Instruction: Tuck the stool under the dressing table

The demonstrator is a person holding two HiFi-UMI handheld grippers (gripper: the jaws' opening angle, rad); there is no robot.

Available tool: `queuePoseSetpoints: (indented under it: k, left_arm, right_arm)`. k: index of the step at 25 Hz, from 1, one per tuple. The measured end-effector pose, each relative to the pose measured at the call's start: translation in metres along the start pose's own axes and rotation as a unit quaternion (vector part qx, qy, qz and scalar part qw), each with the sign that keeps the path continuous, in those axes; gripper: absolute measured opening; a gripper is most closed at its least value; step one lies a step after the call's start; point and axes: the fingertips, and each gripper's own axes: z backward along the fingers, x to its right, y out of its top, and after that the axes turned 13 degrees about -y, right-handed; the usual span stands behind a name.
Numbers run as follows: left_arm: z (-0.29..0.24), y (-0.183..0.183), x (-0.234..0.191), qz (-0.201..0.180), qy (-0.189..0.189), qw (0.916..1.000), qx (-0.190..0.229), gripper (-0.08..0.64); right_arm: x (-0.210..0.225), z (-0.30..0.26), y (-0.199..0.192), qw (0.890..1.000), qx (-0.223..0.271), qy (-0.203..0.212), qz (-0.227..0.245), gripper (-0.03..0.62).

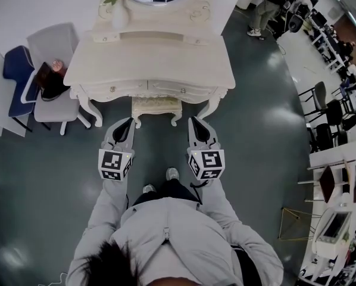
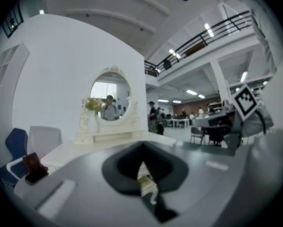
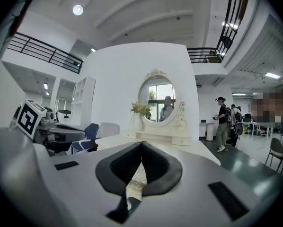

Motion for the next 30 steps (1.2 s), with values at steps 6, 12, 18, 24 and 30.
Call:
queuePoseSetpoints:
  k: [6,12,18,24,30]
  left_arm:
    - [0.003,0.031,-0.003,0.001,0.001,0.9996,0.029,0.003]
    - [0.01,0.058,-0.007,0.017,0.006,0.9978,0.064,0.003]
    - [0.022,0.085,-0.01,0.019,0.015,0.9948,0.099,0.003]
    - [0.038,0.11,-0.013,0.012,0.027,0.9916,0.126,0.003]
    - [0.056,0.124,-0.018,0.006,0.046,0.9884,0.144,0.003]
  right_arm:
    - [0.001,0.007,0.029,0.999,0.032,-0.008,0.001,0.002]
    - [0.008,0.013,0.052,0.998,0.055,-0.023,0.007,0.002]
    - [0.014,0.021,0.07,0.996,0.073,-0.041,0.016,0.002]
    - [0.015,0.028,0.091,0.995,0.093,-0.047,0.002,0.002]
    - [0.012,0.039,0.113,0.992,0.115,-0.049,-0.005,0.002]
